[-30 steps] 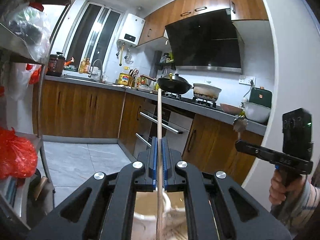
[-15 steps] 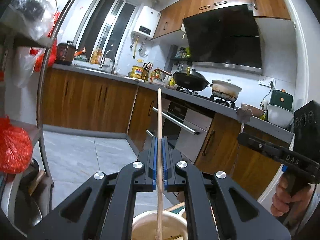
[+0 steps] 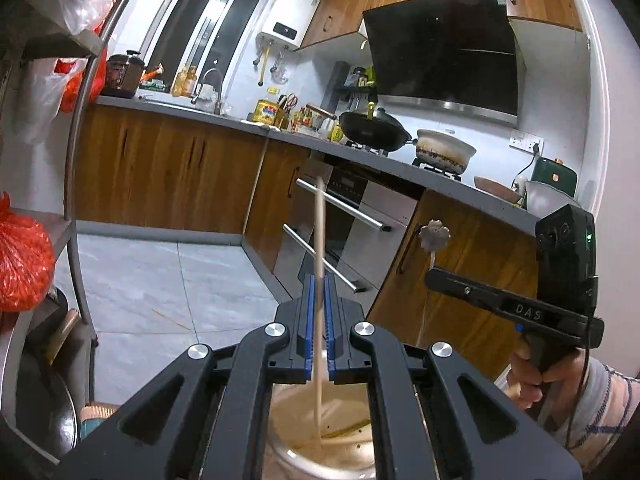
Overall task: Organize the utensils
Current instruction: 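Lift the chopstick over the tall vase while the right tool carries the spoon over the short vase, then drop the chopstick into the tall vase while the right tool drops the spoon in the short vase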
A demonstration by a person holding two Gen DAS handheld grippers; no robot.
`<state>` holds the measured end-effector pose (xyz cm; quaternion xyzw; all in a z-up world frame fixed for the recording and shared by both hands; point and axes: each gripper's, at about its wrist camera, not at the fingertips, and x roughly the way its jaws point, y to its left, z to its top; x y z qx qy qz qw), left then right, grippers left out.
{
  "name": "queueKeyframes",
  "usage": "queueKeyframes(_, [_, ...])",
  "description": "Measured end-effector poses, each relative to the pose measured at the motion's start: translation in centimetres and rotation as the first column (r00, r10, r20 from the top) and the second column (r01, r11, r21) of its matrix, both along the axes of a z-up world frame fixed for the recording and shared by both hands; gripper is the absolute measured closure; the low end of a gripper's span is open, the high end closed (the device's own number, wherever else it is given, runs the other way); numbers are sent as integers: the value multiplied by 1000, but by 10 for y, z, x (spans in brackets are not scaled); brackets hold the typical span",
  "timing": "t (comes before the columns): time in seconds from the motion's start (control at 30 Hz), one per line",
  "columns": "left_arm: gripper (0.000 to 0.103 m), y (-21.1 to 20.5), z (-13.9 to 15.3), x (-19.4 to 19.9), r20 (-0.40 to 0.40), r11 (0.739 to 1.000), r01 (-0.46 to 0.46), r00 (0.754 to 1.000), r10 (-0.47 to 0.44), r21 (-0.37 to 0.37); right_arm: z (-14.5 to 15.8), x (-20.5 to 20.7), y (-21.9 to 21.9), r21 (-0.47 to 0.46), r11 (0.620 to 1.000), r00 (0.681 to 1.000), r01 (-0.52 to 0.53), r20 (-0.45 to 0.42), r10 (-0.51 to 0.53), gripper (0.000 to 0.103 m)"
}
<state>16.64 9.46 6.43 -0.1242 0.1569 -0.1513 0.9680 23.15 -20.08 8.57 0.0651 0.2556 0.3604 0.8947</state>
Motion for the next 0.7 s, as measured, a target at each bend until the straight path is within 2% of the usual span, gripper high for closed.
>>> queueKeyframes(0.37, [96, 9, 4, -3, -24, 999, -33, 999, 33, 12, -16, 1, 2, -30, 1000, 998, 5, -64, -7, 98])
queueKeyframes(0.43, [87, 8, 7, -5, -23, 999, -40, 999, 41, 31, -14, 0, -1, -28, 1000, 998, 12, -64, -14, 85])
queueKeyframes(0.47, [79, 8, 9, -7, -21, 998, -44, 999, 45, 40, -13, -1, -3, -22, 1000, 998, 15, -63, -16, 82])
queueKeyframes(0.57, [76, 5, 15, -14, -9, 996, -51, 999, 52, 74, -7, -6, -10, -10, 1000, 998, 27, -48, -27, 78])
queueKeyframes(0.63, [74, 4, 20, -18, -7, 994, -59, 998, 60, 95, -4, -10, -15, -3, 999, 998, 35, -42, -35, 71])
queueKeyframes(0.7, [62, 2, 24, -24, -3, 990, -66, 998, 67, 122, -1, -13, -20, 4, 999, 998, 41, -40, -40, 66])
